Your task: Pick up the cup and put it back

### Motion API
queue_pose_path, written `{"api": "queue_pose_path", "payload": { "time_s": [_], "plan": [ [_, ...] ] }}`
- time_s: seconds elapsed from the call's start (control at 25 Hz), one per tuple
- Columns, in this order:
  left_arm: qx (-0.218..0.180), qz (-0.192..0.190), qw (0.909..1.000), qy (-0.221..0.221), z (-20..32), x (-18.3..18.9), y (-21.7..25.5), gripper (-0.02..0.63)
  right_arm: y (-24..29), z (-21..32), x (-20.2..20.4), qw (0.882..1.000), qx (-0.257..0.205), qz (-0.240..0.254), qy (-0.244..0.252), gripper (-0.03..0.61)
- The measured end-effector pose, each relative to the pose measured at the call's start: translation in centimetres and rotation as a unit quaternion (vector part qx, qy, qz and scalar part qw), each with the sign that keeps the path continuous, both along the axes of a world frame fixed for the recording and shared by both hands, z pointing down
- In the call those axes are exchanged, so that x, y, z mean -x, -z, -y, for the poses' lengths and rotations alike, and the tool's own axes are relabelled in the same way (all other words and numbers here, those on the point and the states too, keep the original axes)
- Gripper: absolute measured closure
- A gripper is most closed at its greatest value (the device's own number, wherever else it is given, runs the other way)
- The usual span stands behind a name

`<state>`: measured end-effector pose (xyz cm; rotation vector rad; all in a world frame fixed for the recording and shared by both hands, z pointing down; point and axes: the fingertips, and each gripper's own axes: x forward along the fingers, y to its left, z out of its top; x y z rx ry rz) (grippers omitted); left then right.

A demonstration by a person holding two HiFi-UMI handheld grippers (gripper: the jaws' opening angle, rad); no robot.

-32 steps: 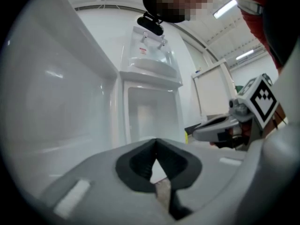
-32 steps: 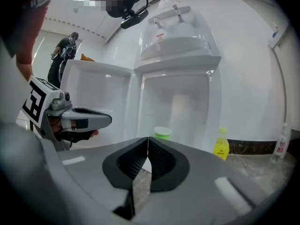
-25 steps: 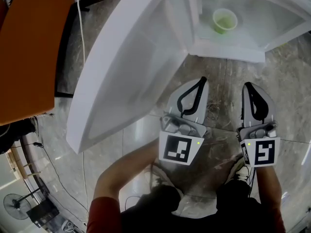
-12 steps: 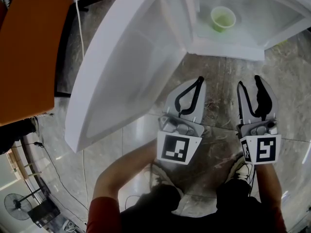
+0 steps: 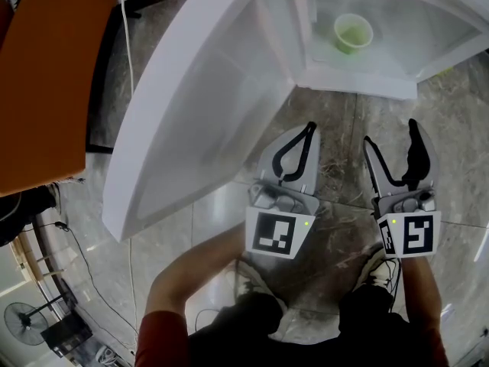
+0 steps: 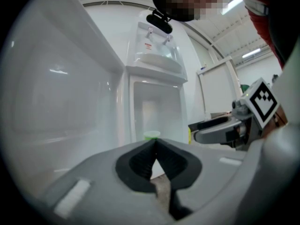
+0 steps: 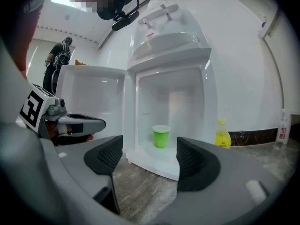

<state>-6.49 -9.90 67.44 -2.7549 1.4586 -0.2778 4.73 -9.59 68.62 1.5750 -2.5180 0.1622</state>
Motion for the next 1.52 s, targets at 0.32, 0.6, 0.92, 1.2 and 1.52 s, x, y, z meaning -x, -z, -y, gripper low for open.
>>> {"api": "queue_pose_path", "payload": {
  "time_s": [0.32,0.6,0.92,1.2,1.52],
  "plan": [
    [0.005,-0.003,1.0000,0.008,0.3,0.3,-0.2,0.614,-0.8,0.5,0.5,1.000,0.010,-0.014,0.011,0.236],
    [0.009,0.001,0.9999,0.010,0.4,0.3,-0.4,0.614,-1.3,2.7,0.4,0.999,0.007,-0.036,0.007,0.236],
    [0.013,-0.009,0.9997,0.020,0.7,0.7,-0.5,0.614,-1.7,6.7,1.2,0.999,0.005,-0.035,0.011,0.236],
    [0.022,-0.019,0.9991,0.030,1.1,1.1,-1.0,0.614,-3.2,10.5,2.2,0.999,0.032,-0.023,0.009,0.236],
    [0.027,-0.021,0.9988,0.035,1.7,1.3,-1.6,0.614,-5.0,15.2,2.2,0.997,0.078,0.009,-0.010,0.236]
  ]
}}
